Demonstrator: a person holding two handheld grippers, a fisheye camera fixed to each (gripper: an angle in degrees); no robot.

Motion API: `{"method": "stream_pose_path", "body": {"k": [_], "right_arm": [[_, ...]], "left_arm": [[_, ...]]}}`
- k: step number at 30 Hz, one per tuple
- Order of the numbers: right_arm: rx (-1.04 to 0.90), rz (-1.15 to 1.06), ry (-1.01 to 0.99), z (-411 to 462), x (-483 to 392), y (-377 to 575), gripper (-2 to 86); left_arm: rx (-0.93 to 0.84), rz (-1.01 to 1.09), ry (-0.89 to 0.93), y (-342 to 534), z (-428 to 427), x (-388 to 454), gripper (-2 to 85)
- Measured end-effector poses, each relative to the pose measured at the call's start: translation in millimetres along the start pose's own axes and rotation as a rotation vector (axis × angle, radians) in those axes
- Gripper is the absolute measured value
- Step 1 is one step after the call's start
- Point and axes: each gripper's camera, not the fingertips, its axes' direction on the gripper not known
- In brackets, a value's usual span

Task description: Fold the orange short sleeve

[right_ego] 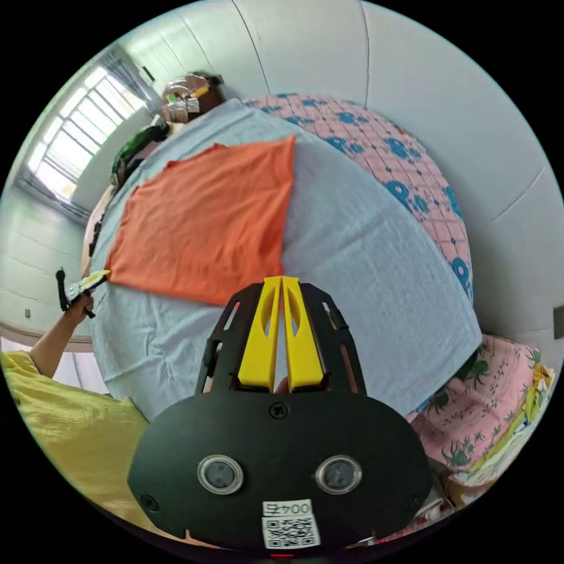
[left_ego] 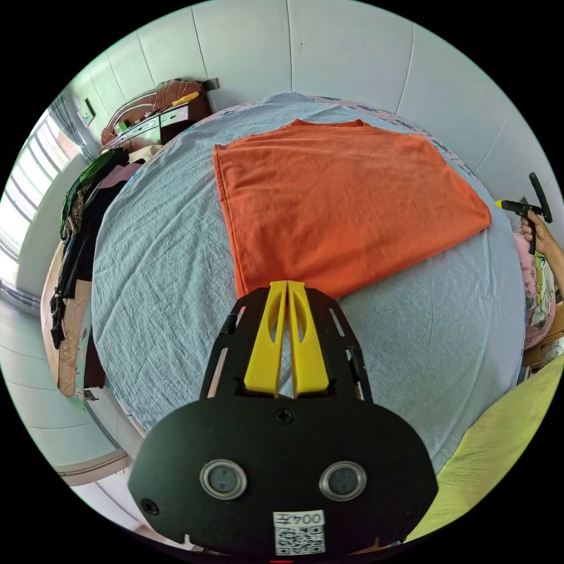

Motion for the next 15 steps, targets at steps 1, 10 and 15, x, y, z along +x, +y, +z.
{"method": "stream_pose_path", "body": {"k": [1, 10, 15], "right_arm": [[0.031, -0.034, -0.03, 1.1, -9.6, -6.8, -0.7], [-0.089, 0.027, -0.081, 55.0, 6.6, -27.0, -0.6], [0.023, 0.005, -0.123, 34.0, 3.8, -40.4, -0.6]], "left_arm": [[-0.001, -0.003, -0.002, 0.3, 0.0, 1.2, 0.8], [-0.006, 0.001, 0.0, 1.5, -0.1, 5.8, 0.4], [-0.018, 0.027, -0.014, 0.2, -0.3, 10.1, 0.5]]}}
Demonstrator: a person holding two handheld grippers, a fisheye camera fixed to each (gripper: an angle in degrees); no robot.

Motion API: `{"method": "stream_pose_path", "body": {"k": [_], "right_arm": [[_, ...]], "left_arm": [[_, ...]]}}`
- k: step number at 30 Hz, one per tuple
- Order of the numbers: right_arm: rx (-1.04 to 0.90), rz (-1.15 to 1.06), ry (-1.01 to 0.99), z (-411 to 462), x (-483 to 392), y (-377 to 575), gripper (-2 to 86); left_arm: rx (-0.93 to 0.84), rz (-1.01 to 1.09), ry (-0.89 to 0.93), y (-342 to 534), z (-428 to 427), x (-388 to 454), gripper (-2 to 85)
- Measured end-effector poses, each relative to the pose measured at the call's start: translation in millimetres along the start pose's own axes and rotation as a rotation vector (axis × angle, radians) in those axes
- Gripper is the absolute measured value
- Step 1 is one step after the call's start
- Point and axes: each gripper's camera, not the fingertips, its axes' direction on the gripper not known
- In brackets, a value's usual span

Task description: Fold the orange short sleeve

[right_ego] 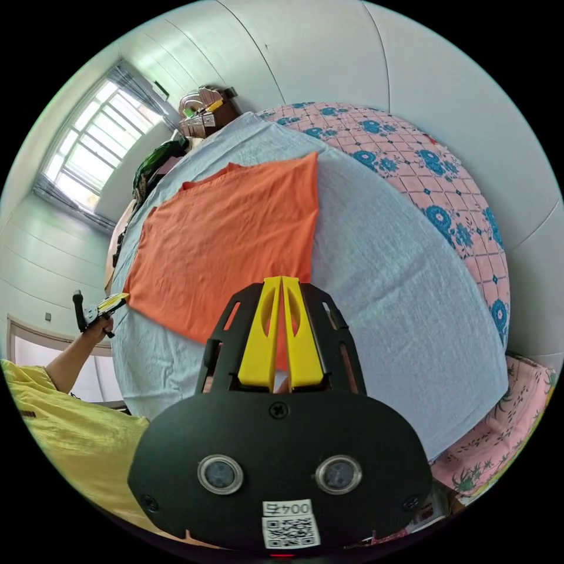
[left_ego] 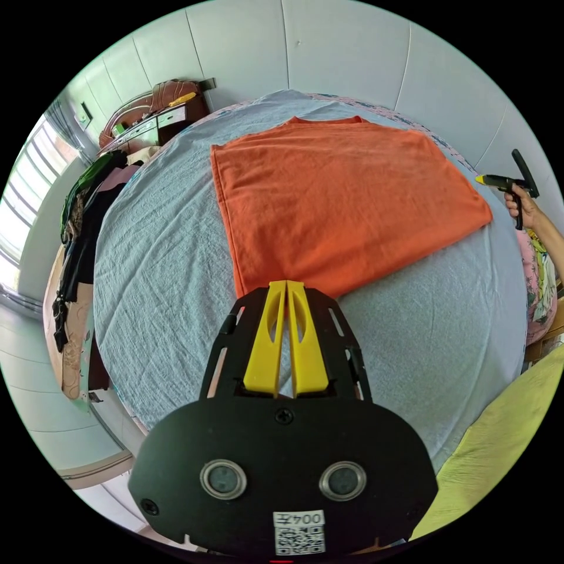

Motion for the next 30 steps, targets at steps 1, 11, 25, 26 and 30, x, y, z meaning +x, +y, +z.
{"method": "stream_pose_path", "body": {"k": [1, 11, 25, 26, 30], "right_arm": [[-0.009, -0.013, 0.008, 6.7, -1.9, -10.2, -0.6], [-0.005, 0.044, -0.039, 16.8, 23.8, -43.0, -0.5], [-0.008, 0.157, -0.079, 47.0, 58.7, -115.1, 5.1], [0.025, 0.154, -0.073, 34.8, 58.2, -109.6, 6.2], [0.037, 0.135, -0.139, 2.3, 50.7, -72.4, 9.4]], "left_arm": [[-0.005, 0.003, -0.001, -0.6, 0.0, 0.6, 0.5], [0.001, -0.008, 0.006, 1.9, -1.0, 0.8, 0.4], [-0.019, 0.006, 0.003, 0.1, -3.5, -0.2, 0.4], [-0.016, 0.004, 0.004, 0.7, -3.8, -0.6, 0.4], [0.002, -0.03, 0.026, 4.0, -4.8, -4.9, 0.5]]}}
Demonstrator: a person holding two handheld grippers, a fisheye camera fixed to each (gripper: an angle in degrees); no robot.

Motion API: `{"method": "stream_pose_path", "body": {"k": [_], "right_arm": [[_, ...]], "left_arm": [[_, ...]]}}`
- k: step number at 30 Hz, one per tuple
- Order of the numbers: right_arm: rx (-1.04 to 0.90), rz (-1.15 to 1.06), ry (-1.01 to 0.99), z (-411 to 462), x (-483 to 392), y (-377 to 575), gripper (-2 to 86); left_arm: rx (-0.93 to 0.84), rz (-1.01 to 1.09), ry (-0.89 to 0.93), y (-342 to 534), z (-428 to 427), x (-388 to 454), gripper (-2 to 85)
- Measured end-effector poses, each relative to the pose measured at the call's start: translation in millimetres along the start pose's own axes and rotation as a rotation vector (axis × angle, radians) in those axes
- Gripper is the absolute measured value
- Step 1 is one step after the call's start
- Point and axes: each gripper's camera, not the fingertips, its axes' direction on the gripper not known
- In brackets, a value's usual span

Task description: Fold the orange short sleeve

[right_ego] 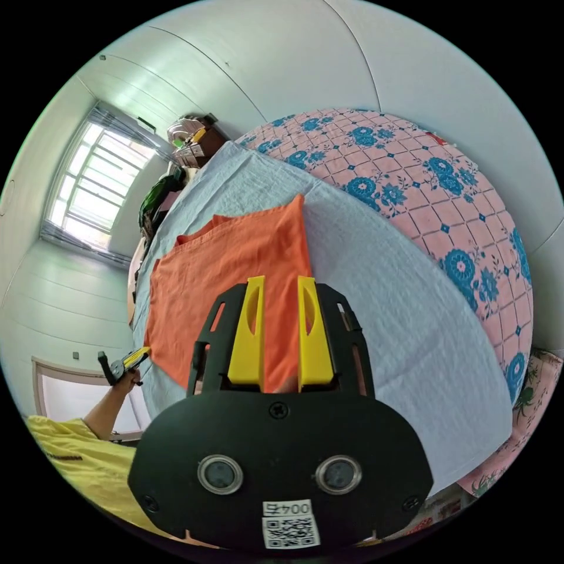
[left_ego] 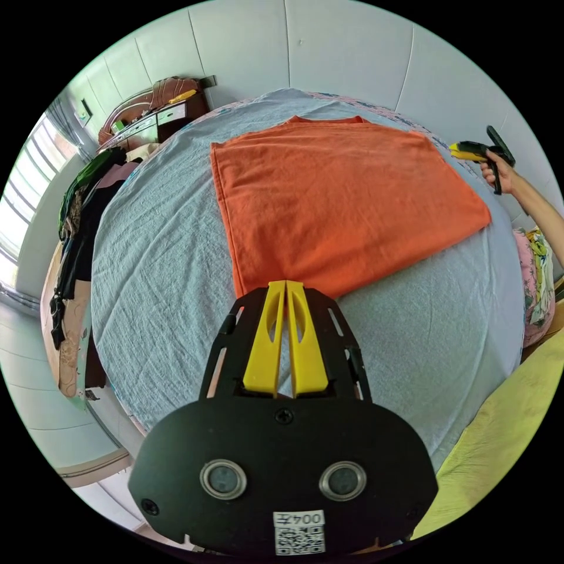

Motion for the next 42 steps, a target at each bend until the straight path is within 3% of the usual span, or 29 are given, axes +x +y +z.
{"method": "stream_pose_path", "body": {"k": [4, 8, 13, 20, 34, 42], "right_arm": [[-0.001, -0.007, -0.043, -24.7, -8.9, 83.4, 10.7], [0.048, 0.052, -0.013, -40.6, -6.8, 168.2, 10.9], [0.065, 0.096, 0.021, -41.8, -8.6, 216.0, 10.0], [0.033, 0.095, 0.128, -34.9, -19.7, 218.7, 9.0], [-0.062, 0.013, 0.289, -13.7, -24.2, 180.0, 8.7], [-0.129, -0.154, 0.301, 1.5, -34.0, 150.8, 7.8]], "left_arm": [[-0.017, -0.019, 0.033, -1.5, -5.4, -5.3, 1.3], [0.081, 0.0, 0.072, 18.3, -40.8, -21.8, 3.7], [0.049, 0.015, 0.109, 41.1, -44.0, -46.3, 6.1], [-0.025, 0.151, 0.049, 33.4, -23.8, -29.6, 7.0], [-0.016, 0.195, 0.054, 16.9, -28.1, -20.7, 2.7], [-0.054, 0.238, 0.014, 4.6, -30.1, -6.1, 2.3]]}}
